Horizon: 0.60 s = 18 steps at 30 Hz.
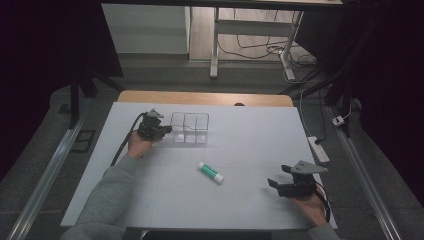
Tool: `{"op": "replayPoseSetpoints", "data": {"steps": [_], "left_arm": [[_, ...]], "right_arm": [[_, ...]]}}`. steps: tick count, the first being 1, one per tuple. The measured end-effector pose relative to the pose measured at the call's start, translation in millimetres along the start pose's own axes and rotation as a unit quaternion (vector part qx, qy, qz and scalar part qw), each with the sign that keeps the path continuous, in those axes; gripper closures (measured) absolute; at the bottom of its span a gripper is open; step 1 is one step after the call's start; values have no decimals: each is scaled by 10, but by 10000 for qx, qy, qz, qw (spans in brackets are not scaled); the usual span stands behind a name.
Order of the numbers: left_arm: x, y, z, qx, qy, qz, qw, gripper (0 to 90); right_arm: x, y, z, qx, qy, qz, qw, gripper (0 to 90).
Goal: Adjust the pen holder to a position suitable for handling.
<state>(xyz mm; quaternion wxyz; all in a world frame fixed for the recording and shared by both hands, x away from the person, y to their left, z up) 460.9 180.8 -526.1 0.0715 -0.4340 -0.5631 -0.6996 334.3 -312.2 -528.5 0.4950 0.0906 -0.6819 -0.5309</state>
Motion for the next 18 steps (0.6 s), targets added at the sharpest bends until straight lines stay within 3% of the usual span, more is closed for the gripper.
{"op": "replayPoseSetpoints", "data": {"steps": [18], "left_arm": [[-34, 71, -157, -205, -158, -26, 9997, 885]], "right_arm": [[-5, -5, -2, -17, -35, -4, 10000, 194]]}}
Point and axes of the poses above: each handheld gripper's, and its own axes: x roughly backward along the jaws, y roughly out of its top, z roughly to its left, the point moved 2 cm from there along -x, roughly forward along the jaws, and after that the axes turned 7 degrees about y, right-handed, at the moved point
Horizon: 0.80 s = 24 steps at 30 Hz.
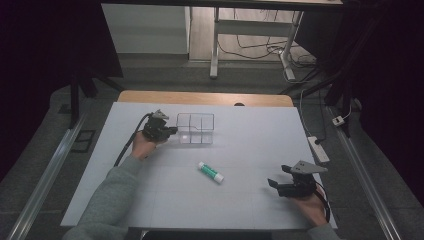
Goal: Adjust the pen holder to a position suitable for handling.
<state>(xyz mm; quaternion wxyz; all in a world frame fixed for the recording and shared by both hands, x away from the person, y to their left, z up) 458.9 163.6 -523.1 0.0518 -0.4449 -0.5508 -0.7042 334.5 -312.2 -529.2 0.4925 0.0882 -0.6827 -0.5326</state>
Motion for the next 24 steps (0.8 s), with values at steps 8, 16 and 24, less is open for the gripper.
{"op": "replayPoseSetpoints", "data": {"steps": [8, 16, 24], "left_arm": [[-33, 76, -58, -65, -5, -2, 10000, 885], [-79, 159, -154, -123, -79, -35, 9999, 885], [-122, 210, -201, -167, -115, -25, 9998, 884]], "right_arm": [[0, -1, 1, -4, 9, 3, 10000, 195], [4, -1, 2, -10, 13, -5, 10000, 195], [1, -2, 3, -7, 21, 8, 10000, 195]]}}
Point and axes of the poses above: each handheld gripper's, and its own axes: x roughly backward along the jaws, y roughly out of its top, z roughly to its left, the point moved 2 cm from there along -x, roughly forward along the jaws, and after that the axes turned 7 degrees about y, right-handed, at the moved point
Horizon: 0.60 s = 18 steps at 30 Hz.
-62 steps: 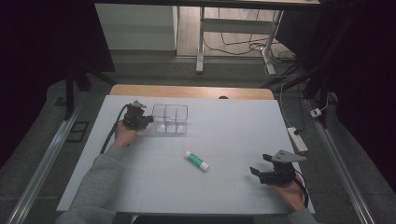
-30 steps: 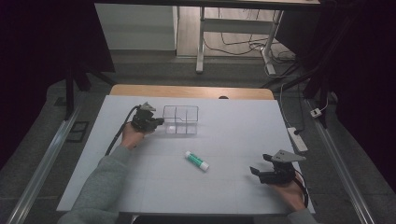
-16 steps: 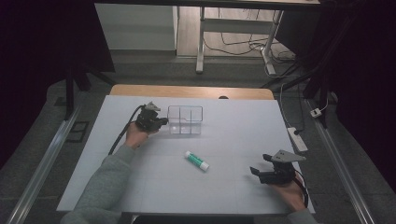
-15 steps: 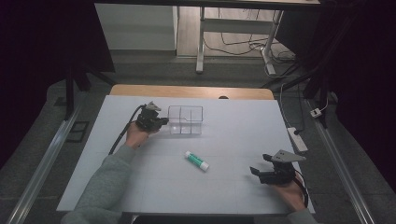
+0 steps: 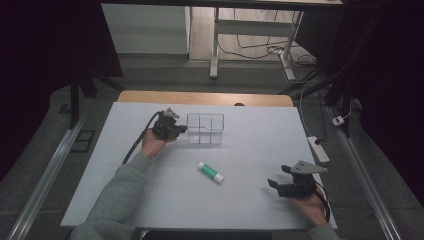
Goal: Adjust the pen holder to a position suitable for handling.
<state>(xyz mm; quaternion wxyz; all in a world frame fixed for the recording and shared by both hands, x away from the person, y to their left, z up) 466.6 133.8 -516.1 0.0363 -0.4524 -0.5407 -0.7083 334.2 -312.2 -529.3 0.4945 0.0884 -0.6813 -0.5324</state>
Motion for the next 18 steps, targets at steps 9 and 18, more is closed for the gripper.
{"op": "replayPoseSetpoints", "data": {"steps": [9, 18], "left_arm": [[-31, 58, -23, -3, 18, 12, 10000, 884], [-76, 97, -55, 19, 28, 0, 10000, 884]], "right_arm": [[2, -1, -1, 8, 9, 25, 10000, 195], [1, 0, 0, 15, 20, 15, 10000, 195]]}}
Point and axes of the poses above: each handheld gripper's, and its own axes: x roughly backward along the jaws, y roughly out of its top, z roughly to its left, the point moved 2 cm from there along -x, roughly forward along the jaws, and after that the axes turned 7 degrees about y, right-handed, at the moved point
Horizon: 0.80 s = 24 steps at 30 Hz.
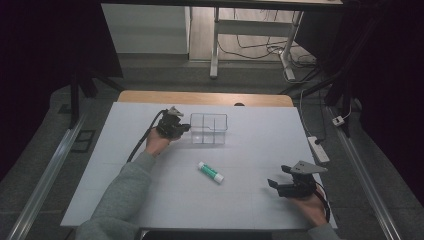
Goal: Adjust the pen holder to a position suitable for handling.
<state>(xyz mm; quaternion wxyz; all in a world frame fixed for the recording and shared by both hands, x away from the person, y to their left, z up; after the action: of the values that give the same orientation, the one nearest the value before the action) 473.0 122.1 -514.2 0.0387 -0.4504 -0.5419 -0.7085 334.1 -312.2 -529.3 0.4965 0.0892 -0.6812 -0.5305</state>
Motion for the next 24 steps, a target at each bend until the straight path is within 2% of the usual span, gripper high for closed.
{"op": "replayPoseSetpoints", "data": {"steps": [8, 12, 17, 21, 24], "left_arm": [[-43, 58, -11, 10, 18, 1, 10000, 884], [-14, 59, -11, 32, 78, -40, 10000, 876], [131, -34, 3, 8, 135, -103, 9999, 883], [297, -143, 15, 47, 39, -229, 9997, 875], [449, -226, -7, 65, -146, -338, 9993, 783]], "right_arm": [[5, 0, 0, -1, -18, -3, 10000, 195], [8, 1, 1, -11, -15, -52, 10000, 195], [28, 6, -1, -2, -59, -49, 10000, 197], [18, 10, -2, -12, -42, -90, 9999, 198], [21, 16, -4, 6, -33, -61, 10000, 199]]}}
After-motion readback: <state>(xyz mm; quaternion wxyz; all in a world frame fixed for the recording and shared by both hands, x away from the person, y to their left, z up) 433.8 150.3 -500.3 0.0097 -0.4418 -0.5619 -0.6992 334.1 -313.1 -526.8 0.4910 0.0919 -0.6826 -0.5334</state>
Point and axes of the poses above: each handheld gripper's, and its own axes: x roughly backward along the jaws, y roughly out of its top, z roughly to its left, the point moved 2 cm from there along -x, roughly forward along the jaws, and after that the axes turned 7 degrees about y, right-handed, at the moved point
